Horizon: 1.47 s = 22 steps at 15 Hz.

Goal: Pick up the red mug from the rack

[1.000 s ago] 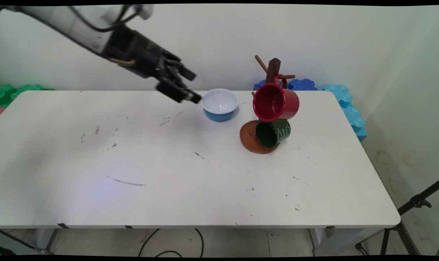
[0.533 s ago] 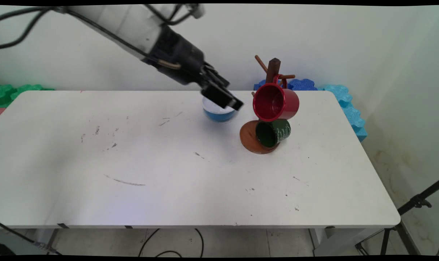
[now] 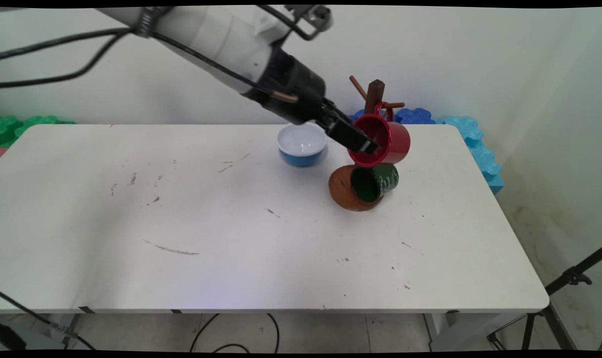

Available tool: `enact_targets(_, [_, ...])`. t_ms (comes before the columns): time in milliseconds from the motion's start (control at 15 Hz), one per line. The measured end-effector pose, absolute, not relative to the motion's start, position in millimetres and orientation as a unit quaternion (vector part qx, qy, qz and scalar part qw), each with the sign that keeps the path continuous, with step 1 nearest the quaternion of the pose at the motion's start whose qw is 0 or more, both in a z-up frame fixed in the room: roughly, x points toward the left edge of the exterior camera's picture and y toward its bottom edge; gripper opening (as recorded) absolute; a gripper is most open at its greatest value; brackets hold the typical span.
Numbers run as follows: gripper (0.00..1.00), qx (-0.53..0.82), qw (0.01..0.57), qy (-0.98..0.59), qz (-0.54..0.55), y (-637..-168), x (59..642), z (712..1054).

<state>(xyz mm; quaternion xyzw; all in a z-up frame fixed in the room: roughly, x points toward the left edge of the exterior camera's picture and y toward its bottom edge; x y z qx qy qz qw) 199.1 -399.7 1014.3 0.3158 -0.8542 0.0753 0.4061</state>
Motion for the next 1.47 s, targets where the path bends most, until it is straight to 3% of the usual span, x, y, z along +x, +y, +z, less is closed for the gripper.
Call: enact_targets(1467, [1.0,0.343,0.43,-0.831,0.086,-426.9,147.9,945.0])
